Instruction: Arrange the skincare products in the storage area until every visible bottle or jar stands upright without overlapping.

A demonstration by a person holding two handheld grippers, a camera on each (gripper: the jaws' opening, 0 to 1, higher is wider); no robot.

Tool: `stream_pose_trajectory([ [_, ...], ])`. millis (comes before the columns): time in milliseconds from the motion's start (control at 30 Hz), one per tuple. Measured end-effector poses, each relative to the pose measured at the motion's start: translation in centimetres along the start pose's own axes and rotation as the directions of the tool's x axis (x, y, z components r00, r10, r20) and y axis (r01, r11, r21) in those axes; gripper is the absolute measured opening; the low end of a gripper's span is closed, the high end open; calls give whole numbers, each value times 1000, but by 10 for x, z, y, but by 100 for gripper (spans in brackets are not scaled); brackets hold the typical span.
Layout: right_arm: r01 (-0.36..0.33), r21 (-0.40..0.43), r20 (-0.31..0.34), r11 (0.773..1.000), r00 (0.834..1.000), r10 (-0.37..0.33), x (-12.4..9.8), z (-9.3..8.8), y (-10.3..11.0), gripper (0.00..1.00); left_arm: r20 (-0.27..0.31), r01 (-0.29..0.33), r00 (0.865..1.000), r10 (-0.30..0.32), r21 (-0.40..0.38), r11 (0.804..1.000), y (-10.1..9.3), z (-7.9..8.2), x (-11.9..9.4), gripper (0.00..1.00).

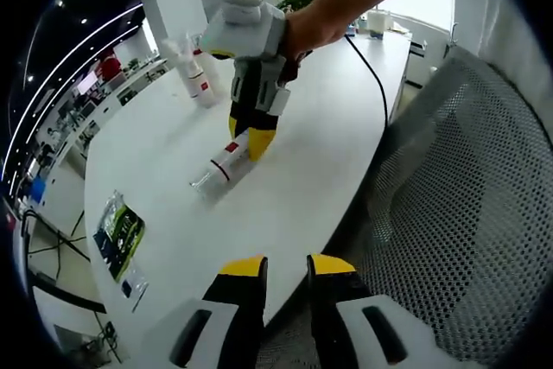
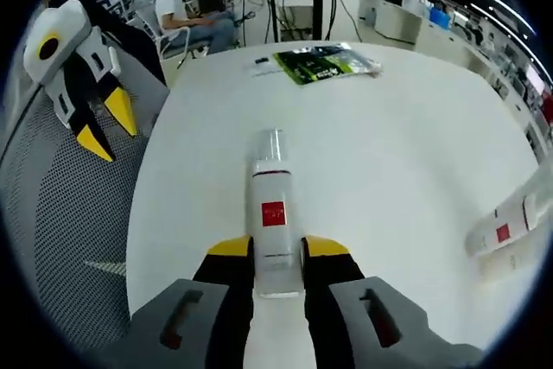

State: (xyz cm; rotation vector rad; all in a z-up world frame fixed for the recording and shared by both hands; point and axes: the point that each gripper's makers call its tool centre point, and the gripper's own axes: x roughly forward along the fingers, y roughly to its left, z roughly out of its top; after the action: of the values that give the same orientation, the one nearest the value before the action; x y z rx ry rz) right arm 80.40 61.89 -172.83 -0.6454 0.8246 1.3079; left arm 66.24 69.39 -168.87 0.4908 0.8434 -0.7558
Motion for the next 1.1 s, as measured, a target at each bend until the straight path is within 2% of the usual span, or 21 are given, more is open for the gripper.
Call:
stream_pose_trajectory([
  [67, 34, 39, 14, 999, 999, -35, -1, 2, -4, 18, -6, 3, 1000, -3, 1, 1000, -1, -1, 0, 19],
  [133, 40, 114, 39, 993, 998, -45, -4, 6, -4, 18, -8, 4, 1000, -3, 3, 1000, -1, -1, 0, 19],
  [433, 81, 127, 100, 989, 990, -94, -31, 16, 10, 17, -6, 7, 1000, -7, 3, 1000, -2, -1, 0, 19],
  [567, 117, 173, 169, 978, 975, -146, -47, 26, 22, 17, -2, 8, 1000, -8, 3, 1000, -2, 0, 0, 19],
  [667, 162, 185, 191, 969, 962, -197, -58, 28, 30, 17, 2, 5, 1000, -5, 1, 1000, -1, 0, 0, 19],
  [700, 172, 193, 203, 966, 956, -211, -62, 30, 34, 17, 20, -2, 1000, 2, 7, 1000, 0, 3, -2, 19],
  [833, 182, 207, 233, 961, 945, -229, -70, 32, 46, 17, 21, 5, 1000, -6, 20, 1000, -3, 3, -1, 19],
  [933, 182, 261, 279, 948, 926, -254, -77, 38, 53, 17, 28, 1, 1000, -2, 19, 1000, -2, 5, -2, 19],
  [1100, 189, 297, 329, 936, 900, -287, -88, 45, 66, 18, 46, -8, 999, 7, 19, 1000, 0, 9, -4, 19],
])
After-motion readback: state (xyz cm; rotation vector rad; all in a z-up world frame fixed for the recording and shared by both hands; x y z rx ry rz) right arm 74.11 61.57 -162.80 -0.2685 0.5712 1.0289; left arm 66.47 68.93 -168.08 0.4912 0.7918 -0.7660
